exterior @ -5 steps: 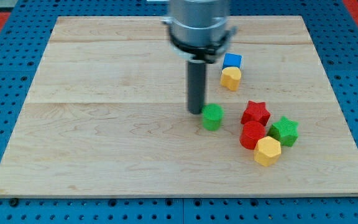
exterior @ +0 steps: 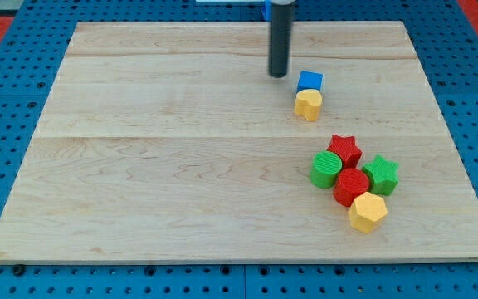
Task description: Move blue cube and yellow heart towards group of blocks
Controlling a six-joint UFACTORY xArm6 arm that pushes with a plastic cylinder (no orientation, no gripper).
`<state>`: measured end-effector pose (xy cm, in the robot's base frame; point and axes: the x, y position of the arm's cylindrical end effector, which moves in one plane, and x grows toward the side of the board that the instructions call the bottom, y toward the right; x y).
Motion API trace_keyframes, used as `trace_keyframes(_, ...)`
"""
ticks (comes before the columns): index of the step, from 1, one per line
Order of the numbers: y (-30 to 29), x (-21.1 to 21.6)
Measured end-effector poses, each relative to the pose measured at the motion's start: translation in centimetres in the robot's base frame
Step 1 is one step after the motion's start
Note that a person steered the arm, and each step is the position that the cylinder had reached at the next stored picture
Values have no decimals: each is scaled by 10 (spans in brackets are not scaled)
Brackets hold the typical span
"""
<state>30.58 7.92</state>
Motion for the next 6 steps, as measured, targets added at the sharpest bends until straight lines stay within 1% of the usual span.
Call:
trace_keyframes(1,38,9)
trace_keyframes(2,39,50)
trace_keyframes(3,34,62)
trace_keyframes(4,4,50)
trace_keyframes(5,5,74)
trace_keyframes(6,2,84)
